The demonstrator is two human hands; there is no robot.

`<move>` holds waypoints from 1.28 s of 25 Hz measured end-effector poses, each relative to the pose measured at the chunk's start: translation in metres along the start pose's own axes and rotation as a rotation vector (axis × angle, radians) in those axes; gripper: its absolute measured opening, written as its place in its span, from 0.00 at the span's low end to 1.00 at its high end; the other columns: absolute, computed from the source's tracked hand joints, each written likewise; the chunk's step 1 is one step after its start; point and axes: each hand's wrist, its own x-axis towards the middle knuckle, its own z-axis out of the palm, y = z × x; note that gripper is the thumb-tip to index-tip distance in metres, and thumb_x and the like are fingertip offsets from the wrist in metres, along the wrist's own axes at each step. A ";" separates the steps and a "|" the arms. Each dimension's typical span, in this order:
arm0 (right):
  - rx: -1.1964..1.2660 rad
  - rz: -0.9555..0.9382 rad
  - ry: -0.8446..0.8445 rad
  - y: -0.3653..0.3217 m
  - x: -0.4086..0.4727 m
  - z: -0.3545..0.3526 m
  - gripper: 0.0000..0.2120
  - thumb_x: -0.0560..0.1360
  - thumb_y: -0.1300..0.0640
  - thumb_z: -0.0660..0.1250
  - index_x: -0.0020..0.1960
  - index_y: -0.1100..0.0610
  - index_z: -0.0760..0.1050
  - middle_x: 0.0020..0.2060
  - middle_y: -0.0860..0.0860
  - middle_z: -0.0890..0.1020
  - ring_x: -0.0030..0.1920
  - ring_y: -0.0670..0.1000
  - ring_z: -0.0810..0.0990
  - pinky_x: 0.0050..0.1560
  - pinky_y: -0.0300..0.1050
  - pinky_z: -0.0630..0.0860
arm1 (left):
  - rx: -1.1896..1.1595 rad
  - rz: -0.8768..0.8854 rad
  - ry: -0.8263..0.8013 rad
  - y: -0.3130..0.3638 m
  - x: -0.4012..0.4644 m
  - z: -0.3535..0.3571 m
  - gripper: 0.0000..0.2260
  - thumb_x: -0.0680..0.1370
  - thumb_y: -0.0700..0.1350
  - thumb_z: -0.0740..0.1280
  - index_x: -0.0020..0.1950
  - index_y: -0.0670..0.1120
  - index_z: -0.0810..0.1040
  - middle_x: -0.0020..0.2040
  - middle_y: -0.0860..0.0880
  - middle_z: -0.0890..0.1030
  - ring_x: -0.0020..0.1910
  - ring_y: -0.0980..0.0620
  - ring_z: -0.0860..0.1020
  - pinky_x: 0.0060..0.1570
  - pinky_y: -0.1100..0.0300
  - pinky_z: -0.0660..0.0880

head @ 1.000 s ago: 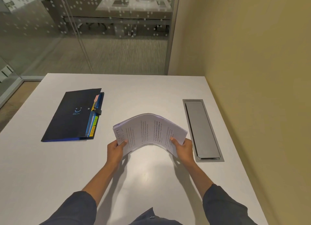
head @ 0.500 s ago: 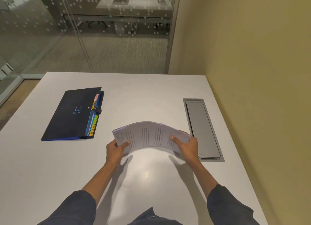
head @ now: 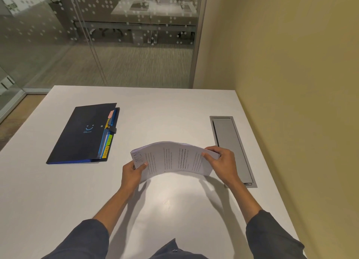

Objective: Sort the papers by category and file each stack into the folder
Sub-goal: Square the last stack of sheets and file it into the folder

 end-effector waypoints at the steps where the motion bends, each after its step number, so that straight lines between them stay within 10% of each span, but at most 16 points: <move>1: -0.103 -0.011 -0.015 0.000 0.000 -0.001 0.06 0.73 0.53 0.73 0.50 0.48 0.83 0.45 0.40 0.84 0.44 0.43 0.81 0.43 0.38 0.76 | -0.002 -0.006 -0.008 -0.001 -0.001 -0.001 0.11 0.78 0.35 0.66 0.60 0.45 0.75 0.51 0.48 0.78 0.51 0.48 0.75 0.51 0.54 0.72; 8: -0.611 -0.333 -0.098 -0.036 0.016 0.003 0.15 0.76 0.45 0.68 0.59 0.49 0.81 0.51 0.46 0.85 0.52 0.48 0.81 0.67 0.46 0.66 | 0.075 0.055 -0.048 0.004 0.004 -0.001 0.05 0.80 0.39 0.65 0.51 0.47 0.78 0.48 0.47 0.81 0.48 0.45 0.78 0.49 0.52 0.77; 13: -0.691 -0.411 -0.280 -0.072 0.027 0.003 0.13 0.81 0.48 0.60 0.63 0.50 0.76 0.47 0.48 0.84 0.46 0.52 0.81 0.40 0.44 0.67 | 0.192 0.212 -0.157 0.041 0.007 0.007 0.07 0.80 0.40 0.65 0.46 0.42 0.82 0.43 0.46 0.83 0.43 0.45 0.80 0.46 0.47 0.78; 19: -0.423 -0.345 -0.366 -0.079 0.043 -0.017 0.11 0.80 0.51 0.62 0.43 0.55 0.77 0.35 0.49 0.81 0.34 0.50 0.79 0.35 0.47 0.73 | 0.254 0.338 -0.282 0.090 0.017 0.003 0.05 0.78 0.43 0.68 0.52 0.49 0.82 0.46 0.54 0.85 0.42 0.60 0.83 0.41 0.62 0.77; 26: 0.376 0.018 -0.252 -0.063 0.034 -0.033 0.08 0.79 0.61 0.66 0.55 0.64 0.80 0.42 0.54 0.87 0.41 0.53 0.86 0.37 0.42 0.80 | -0.233 0.033 -0.196 0.086 0.022 -0.003 0.05 0.74 0.44 0.72 0.44 0.46 0.77 0.48 0.47 0.85 0.43 0.47 0.80 0.47 0.59 0.75; 32: 0.644 0.314 -0.061 -0.044 0.031 -0.011 0.12 0.77 0.62 0.69 0.60 0.63 0.79 0.47 0.56 0.87 0.46 0.56 0.86 0.49 0.52 0.82 | -0.303 -0.046 -0.430 0.076 -0.004 0.031 0.12 0.78 0.41 0.66 0.61 0.40 0.78 0.57 0.43 0.83 0.55 0.44 0.82 0.57 0.49 0.76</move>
